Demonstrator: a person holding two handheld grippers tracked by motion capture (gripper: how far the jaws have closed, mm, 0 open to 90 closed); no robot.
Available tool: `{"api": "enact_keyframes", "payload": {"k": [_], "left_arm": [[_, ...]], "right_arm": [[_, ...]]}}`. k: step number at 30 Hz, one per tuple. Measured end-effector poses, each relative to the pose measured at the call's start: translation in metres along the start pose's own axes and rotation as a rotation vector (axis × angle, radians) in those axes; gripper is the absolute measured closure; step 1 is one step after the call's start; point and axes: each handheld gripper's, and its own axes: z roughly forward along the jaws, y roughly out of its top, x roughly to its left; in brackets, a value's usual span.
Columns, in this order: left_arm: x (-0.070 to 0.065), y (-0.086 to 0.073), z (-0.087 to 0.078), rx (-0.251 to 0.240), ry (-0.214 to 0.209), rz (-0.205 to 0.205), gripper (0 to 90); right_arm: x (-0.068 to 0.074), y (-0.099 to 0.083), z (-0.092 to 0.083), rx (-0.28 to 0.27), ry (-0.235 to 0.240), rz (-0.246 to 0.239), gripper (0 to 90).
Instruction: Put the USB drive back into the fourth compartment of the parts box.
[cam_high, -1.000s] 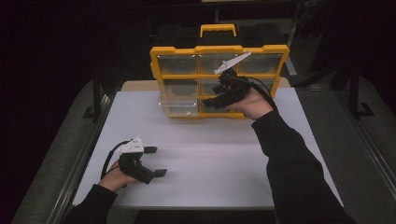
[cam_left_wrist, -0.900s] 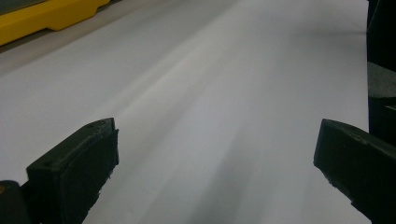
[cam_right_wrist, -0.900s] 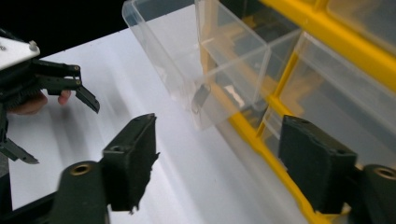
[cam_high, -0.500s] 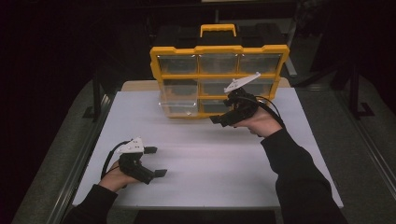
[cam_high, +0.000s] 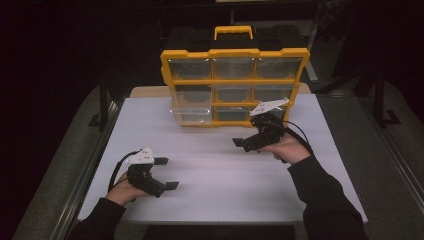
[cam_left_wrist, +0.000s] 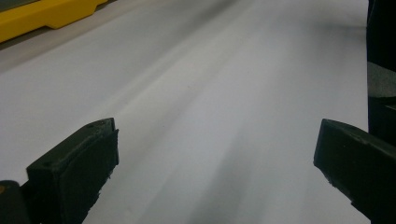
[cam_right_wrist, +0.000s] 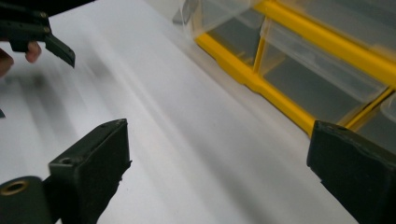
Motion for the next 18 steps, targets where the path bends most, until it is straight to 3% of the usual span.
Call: {"api": "enact_keyframes", "payload": {"k": [11, 18], "left_arm": [[-0.002, 0.0, -0.001, -0.004, 0.001, 0.01, 0.0], [-0.002, 0.0, -0.001, -0.004, 0.003, 0.012, 0.0]], "right_arm": [[0.005, -0.036, 0.004, 0.023, -0.021, 0.015, 0.0], [0.005, -0.062, 0.001, 0.004, -0.043, 0.034, 0.1]]}}
